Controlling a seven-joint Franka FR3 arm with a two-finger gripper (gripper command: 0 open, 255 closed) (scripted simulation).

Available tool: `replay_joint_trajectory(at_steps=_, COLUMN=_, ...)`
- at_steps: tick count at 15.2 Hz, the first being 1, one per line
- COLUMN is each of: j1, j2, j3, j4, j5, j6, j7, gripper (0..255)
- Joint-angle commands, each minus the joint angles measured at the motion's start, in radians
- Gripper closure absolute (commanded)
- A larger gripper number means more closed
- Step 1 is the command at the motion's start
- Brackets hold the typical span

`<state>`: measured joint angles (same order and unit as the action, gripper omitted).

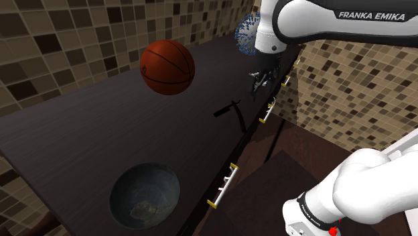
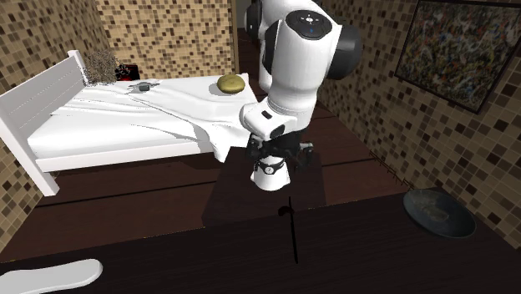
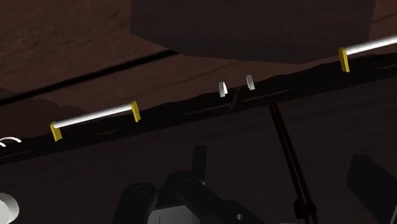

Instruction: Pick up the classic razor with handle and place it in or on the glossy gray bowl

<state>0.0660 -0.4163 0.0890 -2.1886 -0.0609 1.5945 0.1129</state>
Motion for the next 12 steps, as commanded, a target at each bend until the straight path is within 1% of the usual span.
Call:
replay_joint_trajectory(at_steps=1, j1=0.012, j2=0.080, j3=0.016, j4=0.036, j5=-0.009, j6=0.028, j7=-0.012, gripper=0)
replay_joint_trajectory(at_steps=6, j1=0.043, j2=0.271, j3=0.059, j4=0.142, j5=-0.039, j6=0.071, j7=-0.030, gripper=0)
replay_joint_trajectory(at_steps=7, j1=0.044, j2=0.280, j3=0.061, j4=0.147, j5=-0.040, j6=0.072, j7=-0.031, gripper=0)
replay_joint_trajectory(at_steps=12, j1=0.042, j2=0.273, j3=0.057, j4=0.074, j5=-0.042, j6=0.139, j7=-0.030, gripper=0)
